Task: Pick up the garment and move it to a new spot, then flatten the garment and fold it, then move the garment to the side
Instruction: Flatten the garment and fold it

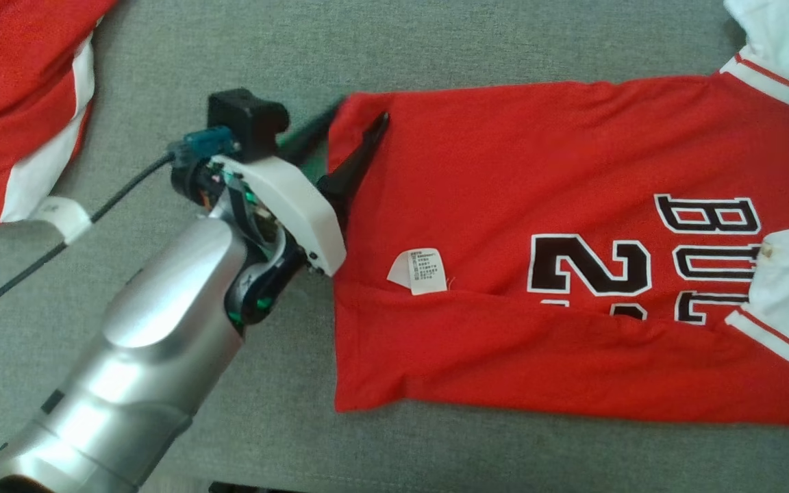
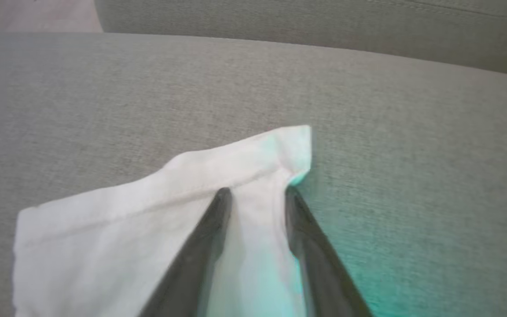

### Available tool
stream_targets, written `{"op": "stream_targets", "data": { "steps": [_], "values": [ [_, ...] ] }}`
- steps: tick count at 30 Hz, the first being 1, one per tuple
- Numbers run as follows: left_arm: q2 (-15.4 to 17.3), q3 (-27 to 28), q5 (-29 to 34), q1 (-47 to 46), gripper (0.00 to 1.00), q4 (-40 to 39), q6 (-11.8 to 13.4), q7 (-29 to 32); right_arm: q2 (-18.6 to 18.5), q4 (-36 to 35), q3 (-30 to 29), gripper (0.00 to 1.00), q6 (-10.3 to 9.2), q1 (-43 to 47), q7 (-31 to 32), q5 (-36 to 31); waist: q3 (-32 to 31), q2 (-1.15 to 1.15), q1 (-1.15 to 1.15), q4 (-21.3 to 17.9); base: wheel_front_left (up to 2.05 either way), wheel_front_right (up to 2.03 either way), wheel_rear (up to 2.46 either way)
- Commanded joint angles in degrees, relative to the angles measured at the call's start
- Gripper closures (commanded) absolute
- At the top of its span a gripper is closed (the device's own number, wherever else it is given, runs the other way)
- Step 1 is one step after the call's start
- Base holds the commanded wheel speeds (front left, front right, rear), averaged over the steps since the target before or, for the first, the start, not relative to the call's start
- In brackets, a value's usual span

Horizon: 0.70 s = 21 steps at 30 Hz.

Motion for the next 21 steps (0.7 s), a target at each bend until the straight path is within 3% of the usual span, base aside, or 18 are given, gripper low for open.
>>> {"op": "stream_targets", "data": {
  "steps": [1, 8, 13, 21],
  "values": [
    [1.4, 0.2, -0.3, -0.1, 1.00, -0.7, -0.5, 1.0, 0.2, -1.6, 1.2, 1.00, 0.39, 0.9, -0.4, 1.2, -0.2, 0.00, 0.00, 0.0, 0.00, 0.00, 0.00],
    [3.2, 1.8, -1.1, -0.6, 1.00, -1.9, -0.8, -2.2, -0.1, -0.7, -0.5, 1.00, 0.39, -1.9, -10.0, 2.8, -1.9, 0.00, 0.00, -0.8, 0.00, 0.00, 0.00],
    [5.5, 5.0, -2.3, 0.6, 1.00, -4.5, 0.1, -5.2, -1.3, -1.9, 0.3, 1.00, 0.39, -1.9, -13.3, 4.9, -3.6, 0.00, 0.00, -2.5, 0.00, 0.00, 0.00],
    [9.5, 6.4, -3.6, 10.2, 1.00, -13.6, 2.5, -8.5, -4.2, -11.6, 3.1, 1.00, 0.39, 10.4, -15.6, 10.5, -7.5, 0.00, 0.00, -5.9, 0.00, 0.00, 0.00]
  ]
}}
